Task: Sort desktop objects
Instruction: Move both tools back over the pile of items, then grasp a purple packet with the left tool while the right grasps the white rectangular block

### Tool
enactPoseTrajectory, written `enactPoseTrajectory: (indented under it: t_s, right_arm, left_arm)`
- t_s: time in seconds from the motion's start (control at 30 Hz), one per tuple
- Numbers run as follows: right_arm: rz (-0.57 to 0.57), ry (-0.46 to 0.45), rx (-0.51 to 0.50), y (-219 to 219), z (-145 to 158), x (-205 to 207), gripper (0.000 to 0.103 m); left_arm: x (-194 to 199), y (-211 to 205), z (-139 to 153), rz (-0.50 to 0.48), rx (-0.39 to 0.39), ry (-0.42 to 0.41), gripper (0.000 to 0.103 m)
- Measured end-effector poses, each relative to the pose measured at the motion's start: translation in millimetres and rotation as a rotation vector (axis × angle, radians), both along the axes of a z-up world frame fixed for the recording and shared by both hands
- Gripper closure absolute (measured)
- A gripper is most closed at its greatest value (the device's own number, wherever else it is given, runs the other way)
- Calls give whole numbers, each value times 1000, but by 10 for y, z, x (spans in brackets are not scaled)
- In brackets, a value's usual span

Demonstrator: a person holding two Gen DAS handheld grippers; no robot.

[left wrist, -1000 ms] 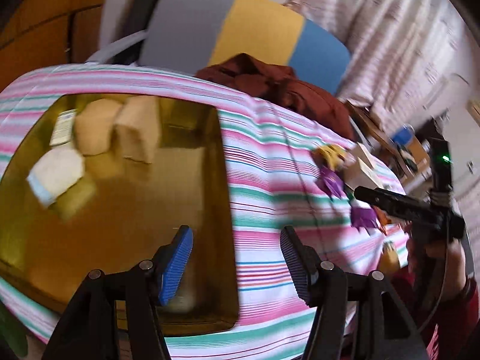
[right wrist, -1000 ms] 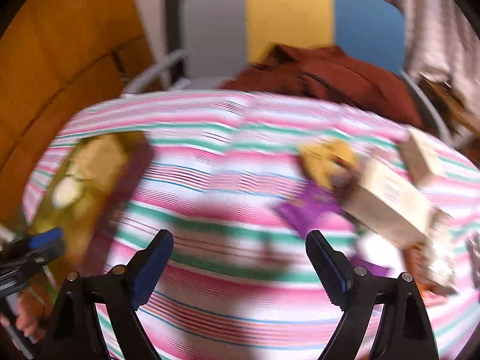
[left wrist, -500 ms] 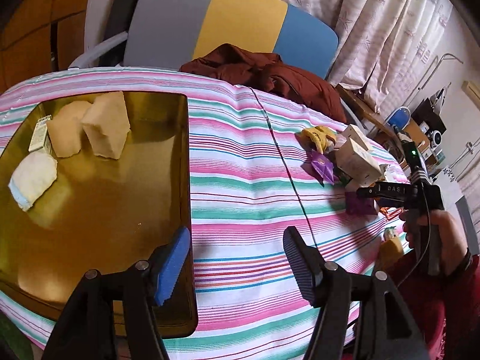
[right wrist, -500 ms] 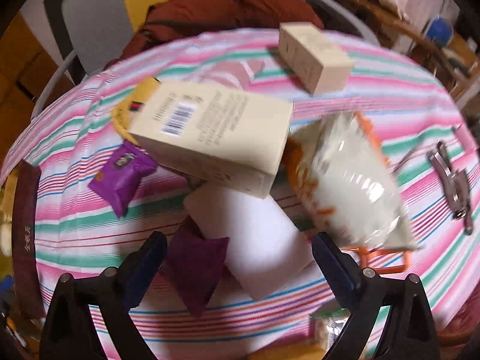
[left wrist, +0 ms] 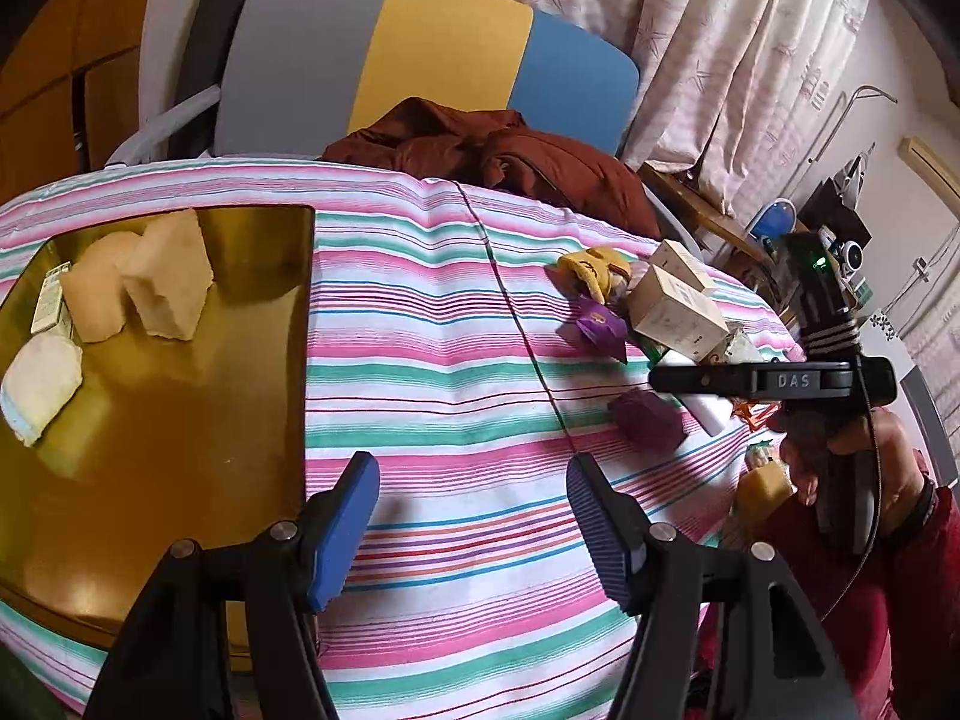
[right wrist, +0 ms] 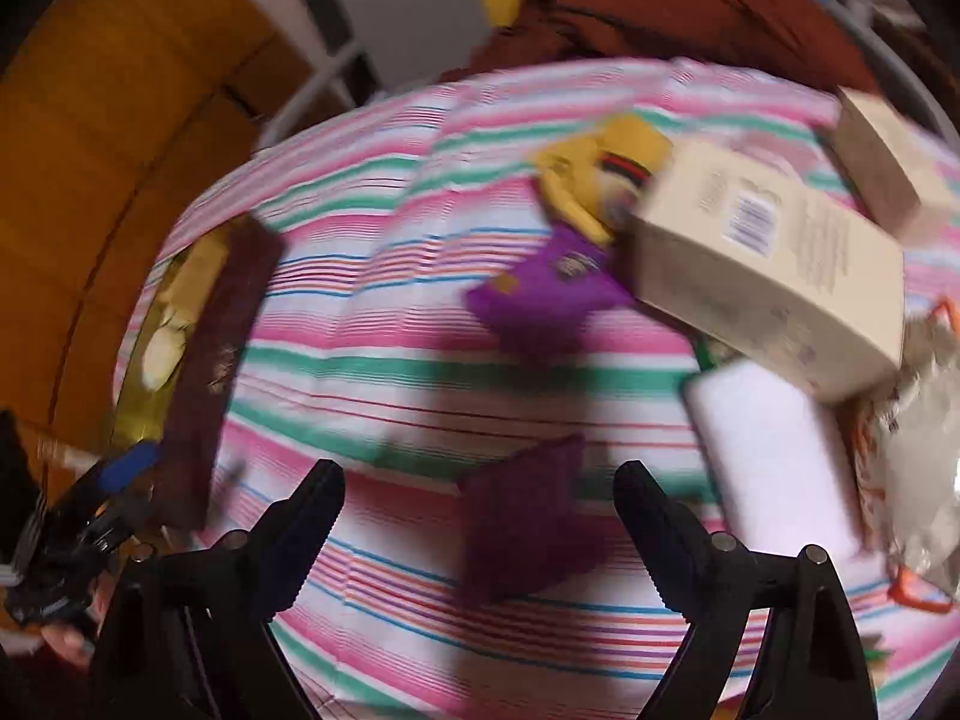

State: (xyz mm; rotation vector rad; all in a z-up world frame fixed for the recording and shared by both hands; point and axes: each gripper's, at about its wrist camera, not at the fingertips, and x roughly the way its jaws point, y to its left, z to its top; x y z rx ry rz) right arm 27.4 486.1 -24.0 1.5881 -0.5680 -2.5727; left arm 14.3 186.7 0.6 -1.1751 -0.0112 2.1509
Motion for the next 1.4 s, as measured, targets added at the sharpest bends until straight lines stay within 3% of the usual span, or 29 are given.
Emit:
enactPoseTrajectory:
  t_s: [0.07, 0.17, 0.3, 0.5, 0.7, 0.87, 1.0, 1.1, 1.17, 1.23, 1.33, 1.4]
  right_arm:
    - [-56, 47, -9, 133, 72, 65, 11]
    - [-204, 34, -43, 410, 79, 92, 11]
    - [-368, -127, 253, 574, -14, 143, 13]
    - [-318, -244, 253, 555, -246, 69, 14]
    - [-294, -285, 358, 490, -302, 28, 19]
    - [-353, -315, 338, 651, -327, 54, 22]
    - [-387, -300, 319, 701, -278, 101, 32]
    - [-406, -271, 263, 738, -221, 132, 29]
    - [-403, -232, 192, 740, -173, 148, 18]
    - [-393, -201, 145, 736, -133, 157, 17]
    - [-407, -195, 143, 774, -110, 189, 16]
    - [-423, -219, 143, 731, -129, 192, 16]
  left_arm:
    - [-4, 27, 6, 0, 1, -2, 37]
    - [2, 102, 8, -16, -3, -7, 37]
    - [30, 281, 44, -55, -12, 5, 37]
    - [0, 557, 13, -113, 1, -44, 37]
    - [-52, 808, -133, -147, 1, -150, 37]
    - [-35, 1159, -223, -215, -8, -228, 37]
    - [9, 1497, -318, -282, -54, -260, 37]
    - [18, 1714, -435, -292, -110, -275, 37]
    - [-1, 1805, -505, -293, -124, -287, 37]
    - [-20, 1847, -573, -287, -139, -278, 37]
    - [7, 1786, -580, -295, -138, -213, 45]
    - [-3, 1682, -567, -301, -152, -204, 56]
